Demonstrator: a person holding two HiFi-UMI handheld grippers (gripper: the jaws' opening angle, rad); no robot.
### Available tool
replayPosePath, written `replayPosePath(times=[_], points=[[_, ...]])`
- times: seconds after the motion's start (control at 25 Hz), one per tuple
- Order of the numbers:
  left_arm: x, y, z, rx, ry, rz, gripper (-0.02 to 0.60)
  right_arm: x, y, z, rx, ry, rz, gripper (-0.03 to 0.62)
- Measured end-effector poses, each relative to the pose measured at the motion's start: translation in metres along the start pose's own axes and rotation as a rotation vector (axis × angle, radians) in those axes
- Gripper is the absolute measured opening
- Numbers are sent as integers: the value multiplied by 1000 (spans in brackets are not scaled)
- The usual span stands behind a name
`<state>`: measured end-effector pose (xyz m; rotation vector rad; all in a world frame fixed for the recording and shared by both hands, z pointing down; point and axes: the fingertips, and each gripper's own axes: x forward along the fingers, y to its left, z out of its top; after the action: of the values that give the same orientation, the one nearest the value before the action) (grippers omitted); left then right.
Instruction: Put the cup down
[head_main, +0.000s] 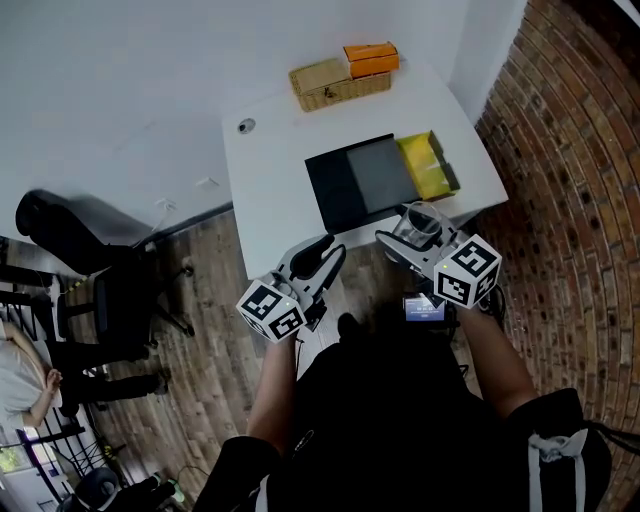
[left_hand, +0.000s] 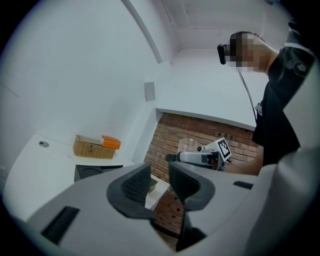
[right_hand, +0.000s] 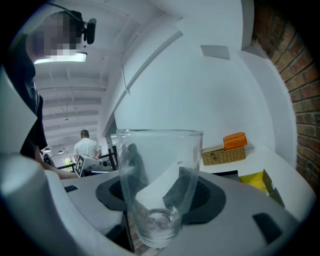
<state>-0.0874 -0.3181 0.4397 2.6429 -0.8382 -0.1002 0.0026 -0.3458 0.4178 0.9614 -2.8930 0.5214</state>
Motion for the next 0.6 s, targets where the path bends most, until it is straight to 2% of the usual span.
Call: replayPosePath(times=[0.6], points=[[-8, 7, 2, -6, -3, 0, 118, 8, 7, 0, -8, 5, 3, 273]])
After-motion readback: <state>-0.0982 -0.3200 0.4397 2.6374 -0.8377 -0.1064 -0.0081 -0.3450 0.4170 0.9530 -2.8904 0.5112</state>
